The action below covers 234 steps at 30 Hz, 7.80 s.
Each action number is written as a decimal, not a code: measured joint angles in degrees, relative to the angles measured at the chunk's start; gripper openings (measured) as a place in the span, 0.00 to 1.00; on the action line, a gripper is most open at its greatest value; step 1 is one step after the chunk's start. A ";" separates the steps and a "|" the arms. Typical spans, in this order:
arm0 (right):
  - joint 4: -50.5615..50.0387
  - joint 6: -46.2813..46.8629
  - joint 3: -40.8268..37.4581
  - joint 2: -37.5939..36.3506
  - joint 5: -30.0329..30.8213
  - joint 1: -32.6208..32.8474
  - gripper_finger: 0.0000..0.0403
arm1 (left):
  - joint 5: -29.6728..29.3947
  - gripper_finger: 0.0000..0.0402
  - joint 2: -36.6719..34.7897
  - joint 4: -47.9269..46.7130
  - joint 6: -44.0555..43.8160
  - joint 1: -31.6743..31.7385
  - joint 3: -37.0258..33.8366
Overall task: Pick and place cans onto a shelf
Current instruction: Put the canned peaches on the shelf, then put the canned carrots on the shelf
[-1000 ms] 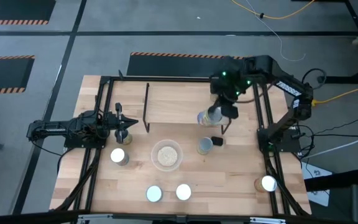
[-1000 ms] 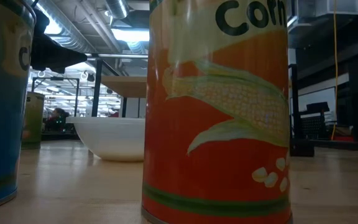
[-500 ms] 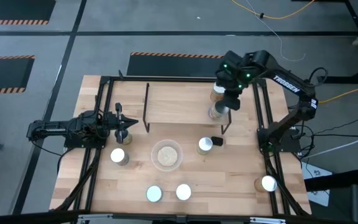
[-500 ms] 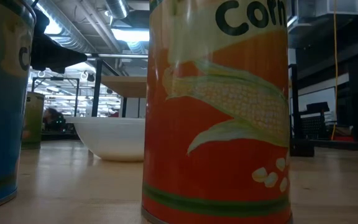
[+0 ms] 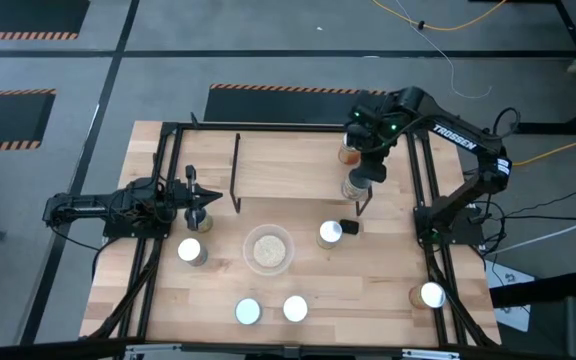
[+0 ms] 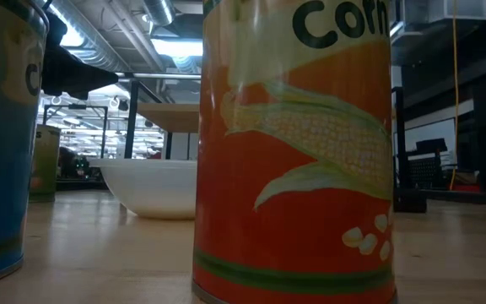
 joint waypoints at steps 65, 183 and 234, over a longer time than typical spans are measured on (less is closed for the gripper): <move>3.64 1.40 -0.02 0.02 6.56 0.02 0.19 | 0.00 0.00 -0.01 0.00 0.07 0.01 0.01; 59.34 21.10 -47.37 -8.39 22.64 44.59 0.18 | 0.00 0.00 -0.01 0.00 0.03 0.01 -0.01; 64.34 18.02 -42.21 -8.21 20.31 44.62 0.00 | 0.00 0.00 0.00 0.00 0.03 -0.02 0.00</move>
